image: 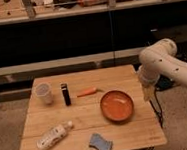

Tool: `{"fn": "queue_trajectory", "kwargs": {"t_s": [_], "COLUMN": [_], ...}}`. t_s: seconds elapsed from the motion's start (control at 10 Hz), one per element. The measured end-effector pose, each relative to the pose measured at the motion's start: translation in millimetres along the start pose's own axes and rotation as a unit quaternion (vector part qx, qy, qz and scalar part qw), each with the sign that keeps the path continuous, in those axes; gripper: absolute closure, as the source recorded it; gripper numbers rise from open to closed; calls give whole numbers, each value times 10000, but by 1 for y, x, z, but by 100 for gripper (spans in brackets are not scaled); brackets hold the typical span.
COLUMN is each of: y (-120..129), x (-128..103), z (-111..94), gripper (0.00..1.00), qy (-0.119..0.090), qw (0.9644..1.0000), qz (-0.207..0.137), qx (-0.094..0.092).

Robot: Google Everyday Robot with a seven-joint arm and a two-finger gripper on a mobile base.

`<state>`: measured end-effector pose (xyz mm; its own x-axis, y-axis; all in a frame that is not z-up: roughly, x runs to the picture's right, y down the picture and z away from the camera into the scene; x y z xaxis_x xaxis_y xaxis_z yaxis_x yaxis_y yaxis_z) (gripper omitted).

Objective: Knock the eraser over

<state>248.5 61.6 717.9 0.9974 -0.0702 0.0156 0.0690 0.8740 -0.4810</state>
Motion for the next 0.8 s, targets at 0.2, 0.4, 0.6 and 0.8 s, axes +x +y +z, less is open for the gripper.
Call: {"fn": "queue_trajectory", "kwargs": {"t_s": [0.2, 0.4, 0.6, 0.8], "y": [-7, -12, -19, -25], "x": [-3, -5, -8, -13], "z": [0, 1, 2, 3], "gripper": [20, 20, 20, 20], "qy": [-5, -27, -42, -58], "qw": [10000, 9999, 9997, 9995], "qz": [-66, -137, -210, -289], "qx": [47, 79, 116, 144]}}
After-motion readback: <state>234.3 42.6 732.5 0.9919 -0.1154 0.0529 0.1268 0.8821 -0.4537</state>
